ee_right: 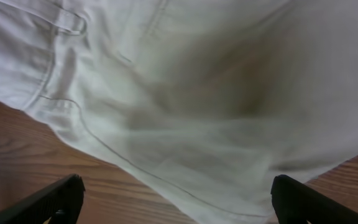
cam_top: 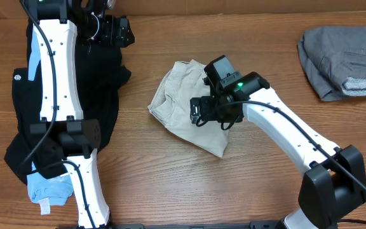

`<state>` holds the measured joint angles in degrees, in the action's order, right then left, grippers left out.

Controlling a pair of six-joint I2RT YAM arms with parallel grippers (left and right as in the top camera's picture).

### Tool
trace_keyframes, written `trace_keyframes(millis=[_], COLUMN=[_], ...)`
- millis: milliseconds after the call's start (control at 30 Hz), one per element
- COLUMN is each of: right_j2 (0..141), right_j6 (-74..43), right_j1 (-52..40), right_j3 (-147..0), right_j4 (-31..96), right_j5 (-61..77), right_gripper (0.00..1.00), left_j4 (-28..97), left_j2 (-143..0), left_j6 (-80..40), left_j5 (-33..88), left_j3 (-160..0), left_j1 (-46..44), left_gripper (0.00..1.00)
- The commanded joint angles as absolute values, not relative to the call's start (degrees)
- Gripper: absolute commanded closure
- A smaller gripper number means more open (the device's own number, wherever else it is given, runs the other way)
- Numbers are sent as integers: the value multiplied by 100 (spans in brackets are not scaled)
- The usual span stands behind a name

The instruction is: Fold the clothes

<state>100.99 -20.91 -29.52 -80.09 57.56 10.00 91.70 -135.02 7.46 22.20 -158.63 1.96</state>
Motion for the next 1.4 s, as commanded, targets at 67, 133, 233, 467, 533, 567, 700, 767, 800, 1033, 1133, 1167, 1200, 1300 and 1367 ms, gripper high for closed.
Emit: trace_keyframes(millis=[67,133,233,467,533,567,700,767,800,1033,1133,1167,1200,1300,1367], right_j2=[10200,10228,10261,10468,10582,10659,10932,11111,11218,11592,11585,11585,11585,11585,11585], right_j6=[-1953,-1955,-1957,-2130,-2132,-2143,-2408,-2436,-2475,-2554,-2414,-2259,-2112,-1826,-1754], right_j1=[-2963,-2963,-2963,-2958,-2950,-2950,-2915,-2832,-2773,-2097,-1627,-1472,-1315,-801,-543], right_j3=[-7699,-7594,-7367,-6759,-6737,-6740,-6740,-6740,-6740,-6740,-6764,-6764,-6764,-6851,-7030], right_j4=[5540,5435,5183,4648,4569,4517,4316,4217,4178,4178,4185,4185,4193,4342,4580], right_j5=[836,812,729,707,657,596,156,25,-54,-650,-751,-749,-749,-746,-727], right_gripper=[0,0,0,0,0,0,0,0,0,0,0,0,0,0,0], left_j4=[9192,9190,9188,9198,9198,9198,9212,9214,9214,9253,9247,9249,9251,9247,9231], left_j2=[-13463,-13463,-13463,-13463,-13463,-13463,-13463,-13463,-13463,-13463,-13463,-13463,-13463,-13463,-13463], left_j6=[766,766,766,764,764,766,768,768,768,768,768,768,768,768,768], left_j5=[2206,2206,2206,2209,2209,2206,2204,2204,2204,2202,2202,2202,2202,2202,2202], left_j3=[-15952,-15952,-15952,-15952,-15952,-15952,-15952,-15952,-15952,-15952,-15952,-15952,-15952,-15952,-15952], left_j1=[145,145,148,145,145,145,145,145,145,145,148,148,145,148,148], left_gripper=[0,0,0,0,0,0,0,0,0,0,0,0,0,0,0])
